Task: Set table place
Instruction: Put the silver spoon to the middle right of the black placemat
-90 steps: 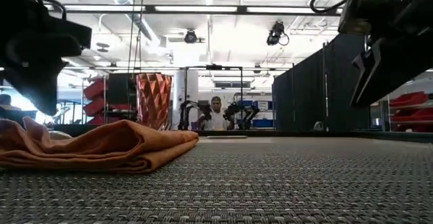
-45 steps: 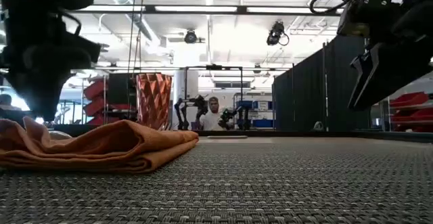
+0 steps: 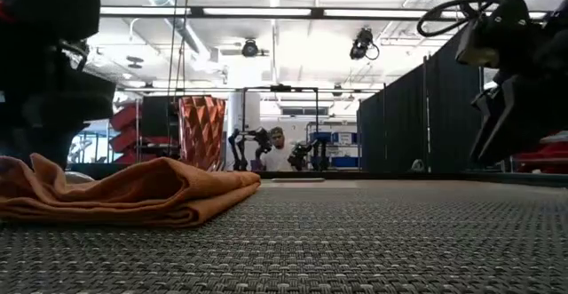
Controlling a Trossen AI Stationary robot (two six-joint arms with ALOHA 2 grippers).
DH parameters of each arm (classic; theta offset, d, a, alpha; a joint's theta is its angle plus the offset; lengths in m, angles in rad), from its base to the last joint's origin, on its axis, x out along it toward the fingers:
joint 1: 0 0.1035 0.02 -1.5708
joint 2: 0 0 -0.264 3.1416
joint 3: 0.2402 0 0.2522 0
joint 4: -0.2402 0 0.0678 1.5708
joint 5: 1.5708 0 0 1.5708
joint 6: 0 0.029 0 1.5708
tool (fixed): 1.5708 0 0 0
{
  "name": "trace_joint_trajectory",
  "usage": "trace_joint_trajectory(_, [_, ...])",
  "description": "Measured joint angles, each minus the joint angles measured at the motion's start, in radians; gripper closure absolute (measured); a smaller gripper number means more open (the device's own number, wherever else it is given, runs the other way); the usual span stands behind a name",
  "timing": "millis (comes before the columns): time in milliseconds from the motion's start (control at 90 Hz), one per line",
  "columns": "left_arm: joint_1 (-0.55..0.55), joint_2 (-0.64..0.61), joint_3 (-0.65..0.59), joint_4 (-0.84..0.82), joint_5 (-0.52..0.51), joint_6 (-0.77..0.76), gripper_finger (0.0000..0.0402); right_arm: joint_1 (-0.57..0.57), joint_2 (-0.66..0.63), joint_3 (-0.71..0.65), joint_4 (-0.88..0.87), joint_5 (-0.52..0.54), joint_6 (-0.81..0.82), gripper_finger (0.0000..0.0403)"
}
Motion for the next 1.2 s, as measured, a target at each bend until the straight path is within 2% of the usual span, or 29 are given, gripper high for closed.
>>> trace_joint_trajectory(289, [0.0, 0.0, -0.01, 0.006, -0.022, 0.007, 0.0319, 0.0, 0.0, 0.0, 0.008, 0.0, -0.008, 0.0291])
trace_joint_trajectory(478, [0.0, 0.001, -0.003, -0.029, -0.049, 0.105, 0.039, 0.0, 0.0, 0.0, 0.008, -0.016, -0.023, 0.0291])
trace_joint_trajectory(644, [0.0, 0.001, 0.086, -0.11, -0.047, 0.179, 0.0398, -0.001, 0.0, 0.0, 0.008, -0.038, -0.05, 0.0291])
trace_joint_trajectory(844, [-0.006, 0.001, 0.268, -0.09, -0.092, 0.375, 0.0401, -0.004, -0.023, 0.0, 0.008, -0.102, -0.088, 0.0291])
trace_joint_trajectory(1011, [-0.014, 0.0, 0.361, 0.142, -0.188, 0.613, 0.0401, 0.003, -0.09, 0.0, 0.028, -0.123, -0.113, 0.0291])
trace_joint_trajectory(1200, [0.0, 0.015, 0.319, 0.71, -0.215, 0.966, 0.0401, 0.005, -0.124, 0.0, 0.172, -0.079, -0.183, 0.0291])
